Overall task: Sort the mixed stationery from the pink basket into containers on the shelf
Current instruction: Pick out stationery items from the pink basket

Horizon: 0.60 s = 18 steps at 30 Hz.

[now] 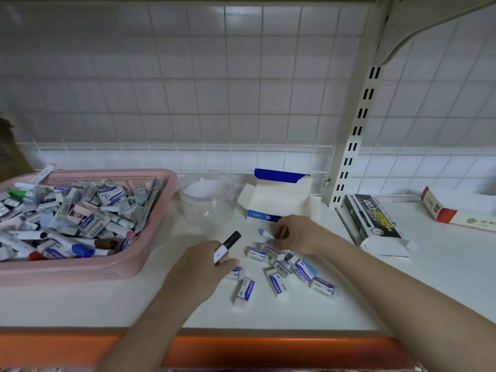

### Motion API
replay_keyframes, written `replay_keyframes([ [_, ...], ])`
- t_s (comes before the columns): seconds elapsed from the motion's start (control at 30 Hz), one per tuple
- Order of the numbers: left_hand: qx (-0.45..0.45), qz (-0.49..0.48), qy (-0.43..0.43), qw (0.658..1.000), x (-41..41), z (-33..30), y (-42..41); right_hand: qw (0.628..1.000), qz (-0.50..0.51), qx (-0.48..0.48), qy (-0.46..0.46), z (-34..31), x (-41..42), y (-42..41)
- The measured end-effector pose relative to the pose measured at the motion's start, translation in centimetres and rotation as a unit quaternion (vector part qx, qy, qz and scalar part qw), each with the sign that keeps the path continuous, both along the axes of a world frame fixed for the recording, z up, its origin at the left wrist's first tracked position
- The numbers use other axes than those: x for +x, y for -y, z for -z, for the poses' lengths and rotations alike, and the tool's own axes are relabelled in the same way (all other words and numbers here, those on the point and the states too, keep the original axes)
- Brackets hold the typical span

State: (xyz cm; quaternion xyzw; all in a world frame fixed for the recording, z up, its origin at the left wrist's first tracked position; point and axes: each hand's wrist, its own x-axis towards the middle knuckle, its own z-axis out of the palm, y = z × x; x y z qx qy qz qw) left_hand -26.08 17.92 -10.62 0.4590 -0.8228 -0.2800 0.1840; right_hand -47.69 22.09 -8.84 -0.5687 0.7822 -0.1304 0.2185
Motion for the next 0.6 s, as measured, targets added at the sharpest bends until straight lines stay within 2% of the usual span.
replay_keyframes([
  [0.1,0.021,0.040,0.052,0.998,0.6,0.3,-0.4,0.999,-0.011,0.051,0.009,-0.4,-0.1,0.3],
  [0.17,0.024,0.056,0.024,0.998,0.1,0.7,-0.8,0.998,-0.003,0.057,0.006,-0.4,-0.1,0.2],
  [0.27,0.027,0.065,-0.019,0.997,-1.6,1.1,-1.4,1.000,0.009,0.014,-0.019,-0.3,-0.1,-0.2],
  [0.33,0.048,0.067,-0.044,0.996,-2.7,1.2,-1.8,1.000,0.019,-0.013,-0.004,-0.6,-0.3,-0.8],
  [0.43,0.066,0.043,-0.065,0.995,-3.4,1.1,-1.6,0.983,0.086,-0.115,0.118,-1.4,-0.6,-2.0],
  [0.53,-0.018,0.027,-0.035,0.999,-3.8,0.6,-0.7,0.900,0.185,-0.236,0.317,-2.2,-1.9,-3.2],
  [0.57,-0.036,0.040,-0.040,0.998,-4.1,0.2,-0.4,0.884,0.211,-0.244,0.338,-2.5,-2.6,-3.6],
  [0.6,-0.043,0.070,-0.041,0.996,-4.5,-0.1,0.0,0.887,0.227,-0.235,0.326,-2.8,-3.2,-4.2],
])
